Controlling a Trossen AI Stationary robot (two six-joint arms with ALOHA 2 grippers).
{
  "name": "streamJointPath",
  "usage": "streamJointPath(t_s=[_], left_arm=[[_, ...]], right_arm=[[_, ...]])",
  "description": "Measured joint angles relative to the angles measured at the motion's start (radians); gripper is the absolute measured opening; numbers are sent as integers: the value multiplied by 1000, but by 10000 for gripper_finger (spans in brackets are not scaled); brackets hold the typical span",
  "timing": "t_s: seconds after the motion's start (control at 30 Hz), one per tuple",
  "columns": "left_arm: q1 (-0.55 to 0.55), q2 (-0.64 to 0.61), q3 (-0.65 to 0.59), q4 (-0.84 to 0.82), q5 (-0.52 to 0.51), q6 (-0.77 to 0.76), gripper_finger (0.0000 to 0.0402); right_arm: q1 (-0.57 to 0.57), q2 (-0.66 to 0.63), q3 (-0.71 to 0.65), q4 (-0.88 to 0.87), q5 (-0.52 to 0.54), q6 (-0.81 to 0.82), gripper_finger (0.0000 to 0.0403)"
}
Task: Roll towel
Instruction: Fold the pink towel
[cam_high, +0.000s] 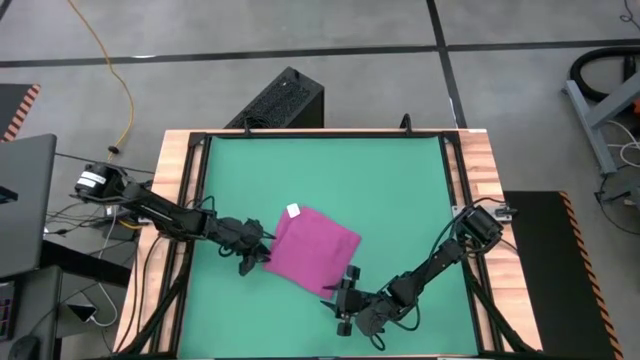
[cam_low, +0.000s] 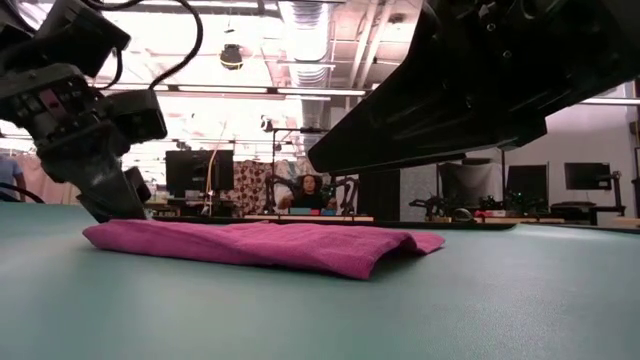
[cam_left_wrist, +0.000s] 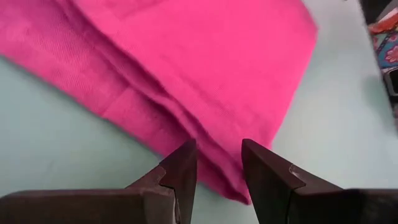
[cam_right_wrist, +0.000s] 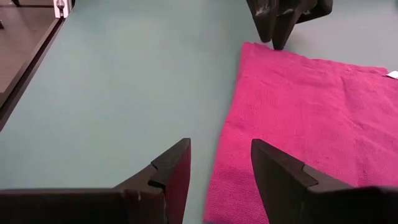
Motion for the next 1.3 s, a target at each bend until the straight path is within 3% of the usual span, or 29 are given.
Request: streamJointPath(t_s=[0.13,0.43,0.93,1.3], left_arm=[[1,58,-1,67,8,-2,116],[34,57,0,69,153,-98,116],[86,59,1,23,15,-61,116],[53,66,1,68,125,-160,116]], right_arm=[[4,0,0,2,0,0,188],[13,0,0,6,0,2,188],[12,0,0,5,0,25,188],[4,0,0,6,0,27,188]])
